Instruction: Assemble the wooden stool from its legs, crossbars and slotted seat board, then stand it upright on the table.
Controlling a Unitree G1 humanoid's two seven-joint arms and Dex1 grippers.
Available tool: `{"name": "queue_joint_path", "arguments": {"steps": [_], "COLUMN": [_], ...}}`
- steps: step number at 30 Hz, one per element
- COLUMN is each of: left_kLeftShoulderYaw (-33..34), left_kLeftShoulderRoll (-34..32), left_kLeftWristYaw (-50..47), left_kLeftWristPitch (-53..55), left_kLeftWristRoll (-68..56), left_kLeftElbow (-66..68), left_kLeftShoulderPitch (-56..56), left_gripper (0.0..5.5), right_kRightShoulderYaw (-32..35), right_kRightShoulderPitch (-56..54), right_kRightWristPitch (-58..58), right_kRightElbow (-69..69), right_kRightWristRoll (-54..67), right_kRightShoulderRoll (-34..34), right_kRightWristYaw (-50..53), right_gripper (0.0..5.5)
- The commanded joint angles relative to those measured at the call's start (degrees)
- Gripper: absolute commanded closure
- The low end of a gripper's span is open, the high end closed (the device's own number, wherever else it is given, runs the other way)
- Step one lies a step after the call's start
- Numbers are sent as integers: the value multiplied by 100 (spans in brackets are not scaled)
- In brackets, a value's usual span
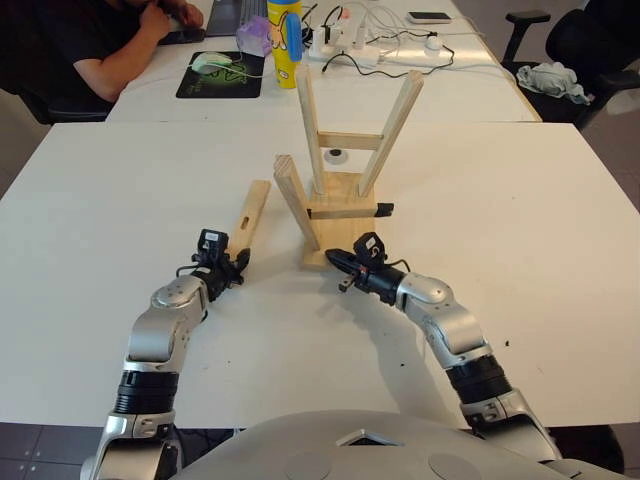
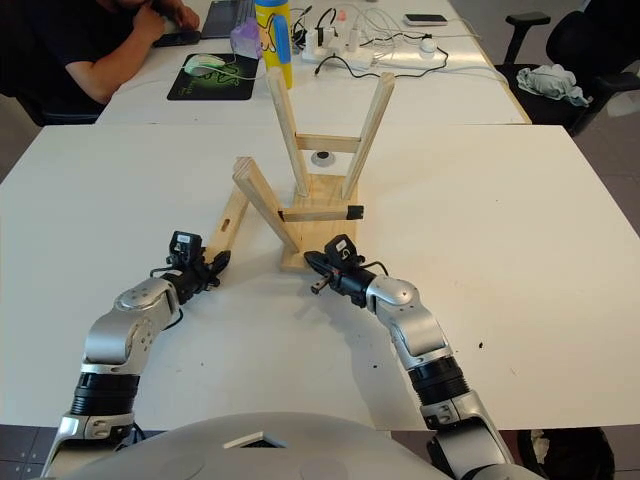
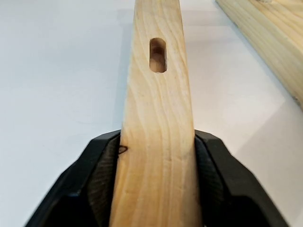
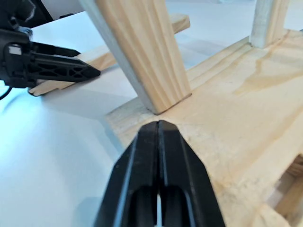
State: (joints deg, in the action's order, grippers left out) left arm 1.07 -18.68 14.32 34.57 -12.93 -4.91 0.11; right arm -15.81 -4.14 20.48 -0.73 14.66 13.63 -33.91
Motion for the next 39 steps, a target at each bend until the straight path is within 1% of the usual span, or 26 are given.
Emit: {"name": "queue_joint_path", "arguments": {"steps": [1, 3, 5, 7, 8, 10, 11, 13, 15, 17, 19, 22, 25, 27, 30, 34, 39], "left_kLeftShoulderYaw": [743, 1211, 1652, 1909, 2036, 2230, 2293, 2349, 2308, 2225, 2036, 1862, 1657, 1480, 1205, 838, 696], "left_kLeftShoulderRoll": [-108, -61, -35, -272, -397, -704, -885, -1335, -1801, -2280, -2669, -2812, -2966, -3000, -2911, -2808, -2901], "left_kLeftWristYaw": [171, 363, 638, 1021, 1164, 1338, 1425, 1637, 1861, 2121, 2407, 2512, 2691, 2801, 2922, 3129, 3509], "left_kLeftWristPitch": [-757, -1268, -1460, -1382, -1237, -927, -717, -208, 208, 635, 1050, 1473, 1848, 2031, 2180, 2152, 2084], "left_kLeftWristRoll": [-195, -541, -1145, -1758, -2124, -2727, -3059, -3799, -4240, -4613, -4948, -5518, -5981, -6120, -6182, -5931, -5707], "left_kLeftElbow": [253, 116, -248, -774, -990, -1318, -1479, -1782, -1912, -1931, -1938, -1832, -1798, -1881, -2111, -2333, -2249], "left_kLeftShoulderPitch": [145, -19, -265, -573, -776, -1191, -1378, -1779, -2134, -2509, -2889, -3428, -3708, -3699, -3324, -2669, -2410], "left_gripper": [342, 342, 342, 342, 342, 342, 342, 342, 342, 342, 342, 342, 342, 342, 342, 342, 343], "right_kRightShoulderYaw": [-12, 139, 516, 977, 1322, 2026, 2342, 2810, 3006, 3054, 3072, 3063, 2951, 2915, 2898, 2892, 2968], "right_kRightShoulderPitch": [490, 848, 1221, 1529, 1556, 1302, 1059, 226, -535, -1171, -1484, -1599, -1695, -1696, -1676, -1782, -1926], "right_kRightWristPitch": [489, 939, 1611, 2281, 2602, 3121, 3293, 3357, 3134, 2887, 2803, 2871, 2968, 3028, 3074, 3142, 3464], "right_kRightElbow": [524, 1126, 1764, 2373, 2578, 2816, 2852, 2674, 2413, 2129, 2040, 2020, 2000, 1974, 1940, 1886, 1810], "right_kRightWristRoll": [571, 1158, 1984, 2805, 3318, 4513, 5148, 6548, 7420, 7865, 8034, 8281, 8025, 7856, 7564, 7349, 7454], "right_kRightShoulderRoll": [182, 460, 952, 1837, 2140, 2504, 2604, 2651, 2528, 2390, 2394, 2439, 2505, 2554, 2597, 2662, 2901], "right_kRightWristYaw": [-605, -982, -1424, -2149, -2381, -2575, -2513, -1983, -1197, -412, -37, 237, 176, 68, -120, -362, -888], "right_gripper": [527, 499, 466, 439, 426, 400, 383, 356, 327, 288, 256, 214, 173, 135, 132, 132, 132]}}
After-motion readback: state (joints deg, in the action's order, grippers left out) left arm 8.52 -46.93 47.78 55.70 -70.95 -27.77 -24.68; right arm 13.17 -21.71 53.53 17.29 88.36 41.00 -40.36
